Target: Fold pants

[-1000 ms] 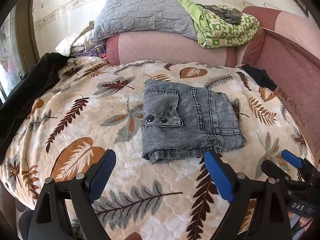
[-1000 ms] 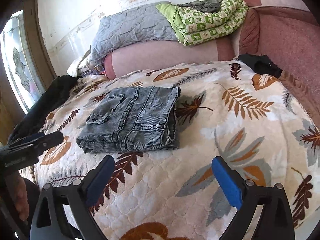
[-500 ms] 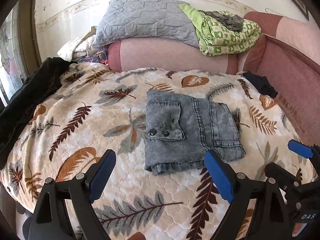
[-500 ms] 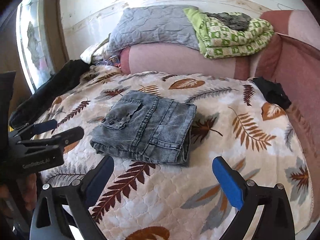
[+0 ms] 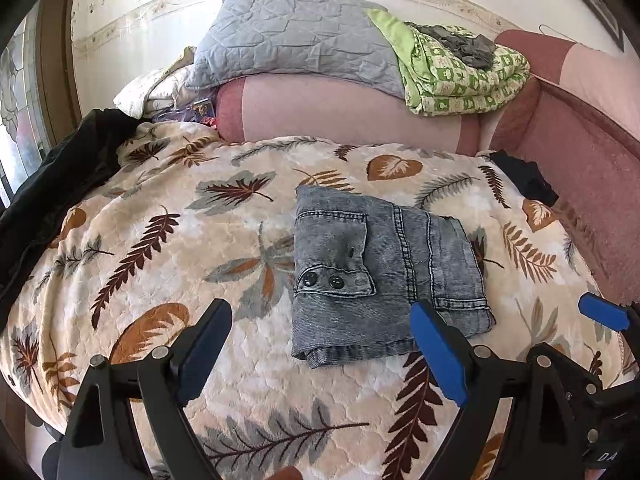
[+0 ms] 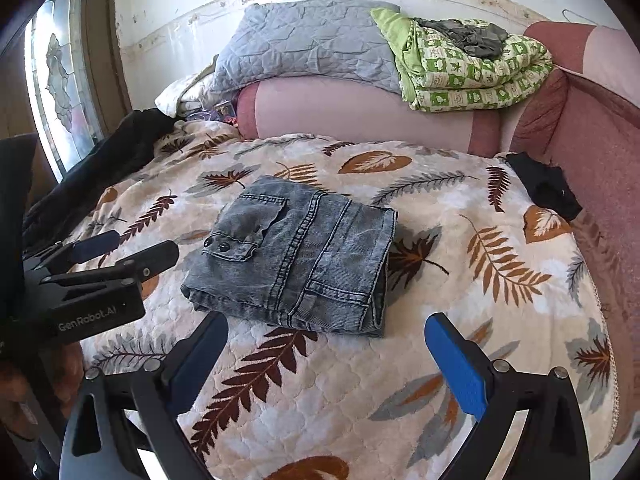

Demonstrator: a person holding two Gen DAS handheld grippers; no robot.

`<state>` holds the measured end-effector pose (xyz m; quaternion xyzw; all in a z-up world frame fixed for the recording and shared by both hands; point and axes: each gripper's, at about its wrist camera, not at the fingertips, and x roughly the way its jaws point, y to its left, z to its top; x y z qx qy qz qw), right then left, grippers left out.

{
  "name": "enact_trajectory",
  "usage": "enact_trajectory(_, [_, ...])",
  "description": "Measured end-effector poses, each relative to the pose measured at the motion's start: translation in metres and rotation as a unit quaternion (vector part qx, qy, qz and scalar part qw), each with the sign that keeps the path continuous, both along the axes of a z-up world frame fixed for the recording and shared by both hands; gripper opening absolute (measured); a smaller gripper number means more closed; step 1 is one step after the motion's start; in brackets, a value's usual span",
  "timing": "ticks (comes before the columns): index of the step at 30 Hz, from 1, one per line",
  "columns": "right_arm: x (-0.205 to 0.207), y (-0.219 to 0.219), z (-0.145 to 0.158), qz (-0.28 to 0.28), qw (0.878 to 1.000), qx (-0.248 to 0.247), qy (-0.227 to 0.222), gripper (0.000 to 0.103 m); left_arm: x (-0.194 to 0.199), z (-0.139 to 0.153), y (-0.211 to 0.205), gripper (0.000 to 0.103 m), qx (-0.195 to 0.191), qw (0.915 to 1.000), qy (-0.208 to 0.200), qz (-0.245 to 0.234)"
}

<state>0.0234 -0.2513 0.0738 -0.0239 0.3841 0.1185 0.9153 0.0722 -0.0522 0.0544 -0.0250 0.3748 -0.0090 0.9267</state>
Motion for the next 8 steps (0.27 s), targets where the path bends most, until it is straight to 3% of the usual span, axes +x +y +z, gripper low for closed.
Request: enact_trajectory(8, [0.0092, 0.0043, 0.0014, -0.004, 1.0, -0.004, 0.002, 0.1, 0.0089, 0.0046, -0.0028, 0.092, 0.016, 0.9998, -0.015, -0.001])
